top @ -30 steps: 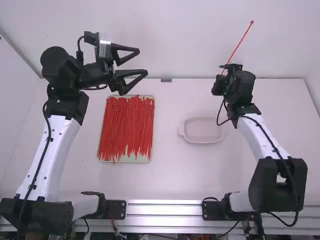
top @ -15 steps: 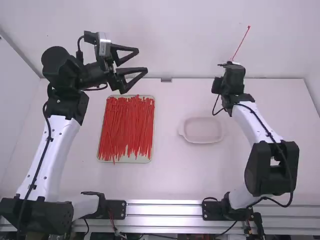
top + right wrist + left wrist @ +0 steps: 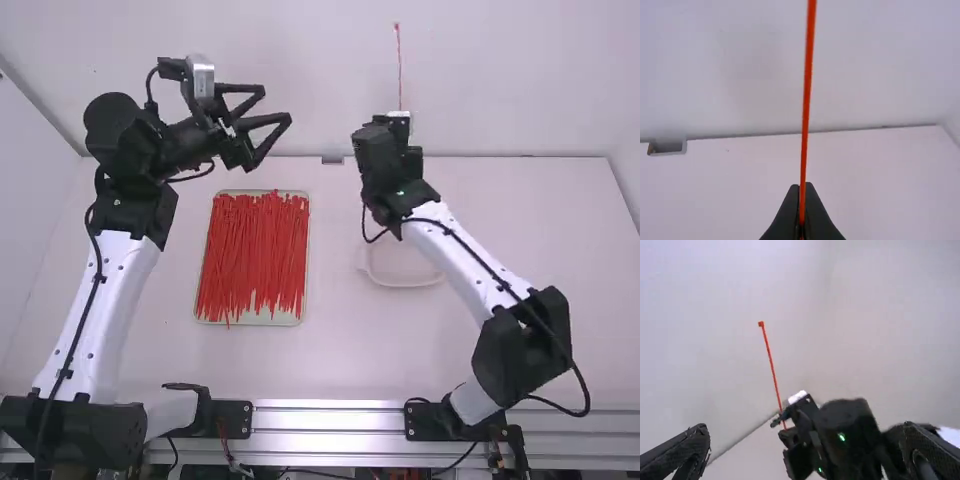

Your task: Fasten the cable tie

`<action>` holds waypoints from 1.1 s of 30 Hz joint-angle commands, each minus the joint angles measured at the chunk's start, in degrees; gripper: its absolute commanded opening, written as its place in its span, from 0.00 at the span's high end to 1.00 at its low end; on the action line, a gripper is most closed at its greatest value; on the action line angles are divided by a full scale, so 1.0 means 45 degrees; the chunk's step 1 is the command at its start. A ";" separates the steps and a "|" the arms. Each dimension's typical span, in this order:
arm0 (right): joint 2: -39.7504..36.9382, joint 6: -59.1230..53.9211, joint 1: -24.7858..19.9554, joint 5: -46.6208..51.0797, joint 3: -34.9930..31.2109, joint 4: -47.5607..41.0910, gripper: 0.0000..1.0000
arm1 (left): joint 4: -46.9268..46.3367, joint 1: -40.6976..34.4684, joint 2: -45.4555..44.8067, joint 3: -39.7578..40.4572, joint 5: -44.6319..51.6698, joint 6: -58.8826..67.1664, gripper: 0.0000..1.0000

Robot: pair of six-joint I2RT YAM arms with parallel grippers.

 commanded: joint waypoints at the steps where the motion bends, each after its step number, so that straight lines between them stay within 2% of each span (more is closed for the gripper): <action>1: 0.0053 -0.0287 0.0782 0.2574 0.0529 -0.0019 1.00 | 0.0053 0.0175 0.0092 0.0015 -0.1452 -0.0986 0.01; 7: 0.0053 -0.1253 0.2608 0.5348 0.0690 0.0189 1.00 | 0.0058 0.0034 0.0092 0.0015 -0.3143 -0.2963 0.01; 13: 0.0053 -0.1953 0.4051 0.7325 0.0690 0.0612 1.00 | 0.0078 -0.0340 0.0092 0.0015 -0.3891 -0.3473 0.01; 17: 0.0053 -0.2579 0.4799 0.8233 0.0685 0.0593 1.00 | 0.0350 -0.0578 0.0092 0.0015 -0.3847 -0.3487 0.01; 24: 0.0053 -0.3186 0.5736 0.9442 0.0685 0.0894 1.00 | 0.0729 -0.1122 0.0092 0.0015 -0.3881 -0.3842 0.10; 26: 0.0053 -0.3288 0.5887 0.9568 0.0685 0.0869 1.00 | 0.0729 -0.1151 0.0092 0.0015 -0.3886 -0.4192 0.21; 29: 0.0053 -0.3283 0.5974 0.9578 0.0685 0.0845 1.00 | 0.0729 -0.1185 0.0092 0.0015 -0.3881 -0.4405 0.45; 30: 0.0053 -0.3288 0.5974 0.9568 0.0685 0.0845 1.00 | 0.0729 -0.1185 0.0092 0.0015 -0.3968 -0.4498 0.56; 33: 0.0053 -0.3274 0.5974 0.9559 0.0685 0.0845 1.00 | 0.0719 -0.1180 0.0092 0.0015 -0.4211 -0.4779 0.73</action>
